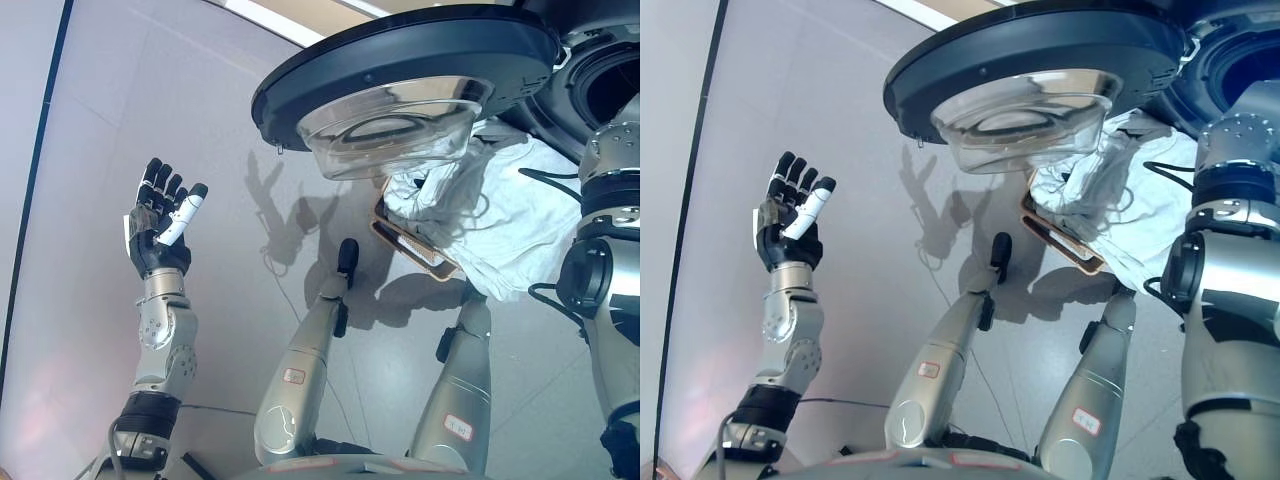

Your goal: Put the clothes in the basket into the washing machine.

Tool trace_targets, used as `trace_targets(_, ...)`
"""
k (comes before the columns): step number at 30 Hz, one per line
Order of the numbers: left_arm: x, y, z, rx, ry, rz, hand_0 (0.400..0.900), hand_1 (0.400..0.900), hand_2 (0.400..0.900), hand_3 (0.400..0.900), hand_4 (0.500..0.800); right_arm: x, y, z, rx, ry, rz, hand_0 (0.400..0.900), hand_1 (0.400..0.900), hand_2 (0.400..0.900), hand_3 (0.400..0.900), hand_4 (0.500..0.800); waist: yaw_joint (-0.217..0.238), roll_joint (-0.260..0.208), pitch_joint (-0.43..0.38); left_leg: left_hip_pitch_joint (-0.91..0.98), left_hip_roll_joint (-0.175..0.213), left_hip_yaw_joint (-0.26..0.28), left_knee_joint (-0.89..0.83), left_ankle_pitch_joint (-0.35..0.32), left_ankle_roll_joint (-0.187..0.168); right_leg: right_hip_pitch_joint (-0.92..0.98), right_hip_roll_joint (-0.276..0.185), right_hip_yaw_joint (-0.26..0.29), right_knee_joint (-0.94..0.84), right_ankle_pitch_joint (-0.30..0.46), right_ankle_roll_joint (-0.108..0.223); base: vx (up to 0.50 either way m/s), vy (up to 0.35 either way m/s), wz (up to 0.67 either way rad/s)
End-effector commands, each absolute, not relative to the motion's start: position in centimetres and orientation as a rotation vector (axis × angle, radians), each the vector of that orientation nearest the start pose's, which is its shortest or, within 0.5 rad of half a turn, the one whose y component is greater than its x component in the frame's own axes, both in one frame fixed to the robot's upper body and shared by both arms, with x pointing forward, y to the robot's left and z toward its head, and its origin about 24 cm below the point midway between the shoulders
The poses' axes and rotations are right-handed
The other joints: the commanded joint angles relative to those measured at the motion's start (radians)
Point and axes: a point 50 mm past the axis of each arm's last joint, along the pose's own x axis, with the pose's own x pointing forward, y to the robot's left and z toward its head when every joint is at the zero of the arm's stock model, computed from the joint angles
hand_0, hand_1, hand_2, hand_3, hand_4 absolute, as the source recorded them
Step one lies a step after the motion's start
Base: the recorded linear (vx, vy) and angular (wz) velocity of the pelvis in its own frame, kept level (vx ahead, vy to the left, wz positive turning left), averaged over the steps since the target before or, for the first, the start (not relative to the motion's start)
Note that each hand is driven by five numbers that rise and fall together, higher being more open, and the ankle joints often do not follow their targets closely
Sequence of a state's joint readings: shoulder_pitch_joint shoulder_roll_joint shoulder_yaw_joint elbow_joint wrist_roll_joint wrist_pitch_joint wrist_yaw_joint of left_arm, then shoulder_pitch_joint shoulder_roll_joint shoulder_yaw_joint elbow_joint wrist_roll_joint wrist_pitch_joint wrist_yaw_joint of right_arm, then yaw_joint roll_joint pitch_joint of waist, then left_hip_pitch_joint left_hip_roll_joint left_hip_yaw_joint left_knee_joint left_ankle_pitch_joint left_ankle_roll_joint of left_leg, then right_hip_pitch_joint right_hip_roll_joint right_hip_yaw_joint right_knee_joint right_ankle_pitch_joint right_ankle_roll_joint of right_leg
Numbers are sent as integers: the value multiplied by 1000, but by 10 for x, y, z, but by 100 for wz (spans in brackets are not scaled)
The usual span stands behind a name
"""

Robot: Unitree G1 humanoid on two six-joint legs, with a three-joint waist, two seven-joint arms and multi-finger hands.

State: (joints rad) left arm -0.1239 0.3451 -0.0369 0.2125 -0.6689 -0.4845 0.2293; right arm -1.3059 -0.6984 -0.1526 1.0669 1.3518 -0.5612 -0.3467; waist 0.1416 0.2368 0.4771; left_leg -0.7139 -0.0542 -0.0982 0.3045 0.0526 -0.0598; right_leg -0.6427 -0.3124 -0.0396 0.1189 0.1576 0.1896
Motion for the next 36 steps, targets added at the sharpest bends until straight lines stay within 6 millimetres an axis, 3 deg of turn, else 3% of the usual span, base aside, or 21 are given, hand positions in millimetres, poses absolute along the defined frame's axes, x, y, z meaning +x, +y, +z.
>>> trace_targets(1, 252, 261, 109, -299, -552, 349, 900, 900, 900, 900, 800, 323, -359, 366, 917, -1052, -643, 900, 900, 900, 900, 800, 6, 8, -106, 20, -23, -24, -139, 32, 16, 16, 20, -4, 56, -70, -29, 0, 0, 0)
trace_targets(12, 254, 263, 111, -298, -562, 364, 900, 900, 900, 900, 800, 337, -354, 357, 824, -928, -664, 900, 900, 900, 900, 800, 5, 5, -107, 19, -18, -15, -138, 30, 16, 14, 25, 2, 51, -66, -32, 5, 1, -3)
trace_targets(19, 256, 265, 110, -296, -553, 386, 900, 900, 900, 900, 800, 362, -317, 342, 643, -814, -580, 900, 900, 900, 900, 800, -12, -9, -90, 31, -11, -2, -133, 31, 17, 18, 35, 13, 53, -57, -39, -16, -6, -8)
trace_targets(23, 257, 269, 108, -282, -542, 402, 900, 900, 900, 900, 800, 379, -301, 315, 368, -645, -603, 900, 900, 900, 900, 800, -18, -13, -83, 44, -7, 5, -128, 23, 19, 26, 38, 17, 56, -61, -41, -6, -7, -8)
trace_targets(24, 257, 269, 108, -282, -542, 403, 900, 900, 900, 900, 800, 379, -300, 315, 367, -645, -604, 900, 900, 900, 900, 800, -18, -13, -82, 44, -7, 5, -129, 23, 19, 27, 38, 17, 56, -61, -41, -30, -14, -7)
trace_targets(25, 256, 272, 107, -267, -535, 409, 900, 900, 900, 900, 800, 388, -289, 302, 143, -556, -595, 900, 900, 900, 900, 800, -21, -16, -78, 48, -5, 7, -126, 25, 19, 30, 41, 17, 57, -61, -42, -33, -17, -6)
trace_targets(27, 255, 275, 104, -256, -525, 422, 900, 900, 900, 900, 800, 394, -282, 288, -54, -476, -606, 900, 900, 900, 900, 800, -27, -19, -72, 50, -3, 9, -126, 29, 19, 32, 43, 19, 59, -58, -43, -35, -15, -6)
trace_targets(28, 254, 275, 104, -256, -525, 423, 900, 900, 900, 900, 800, 394, -281, 288, -55, -475, -606, 900, 900, 900, 900, 800, -28, -19, -71, 51, -3, 9, -126, 28, 19, 32, 43, 19, 59, -58, -43, -34, -13, -4)
trace_targets(30, 253, 281, 106, -225, -524, 437, 900, 900, 900, 900, 800, 400, -273, 275, -441, -376, -594, 900, 900, 900, 900, 800, -32, -22, -66, 53, 1, 10, -128, 34, 17, 34, 46, 19, 60, -55, -44, -39, -25, -3)
trace_targets(36, 251, 286, 106, -219, -535, 462, 900, 900, 900, 900, 800, 404, -266, 250, -725, -300, -509, 900, 900, 900, 900, 800, -40, -25, -61, 55, 2, 12, -123, 35, 18, 33, 50, 22, 61, -51, -46, -14, -3, -5)
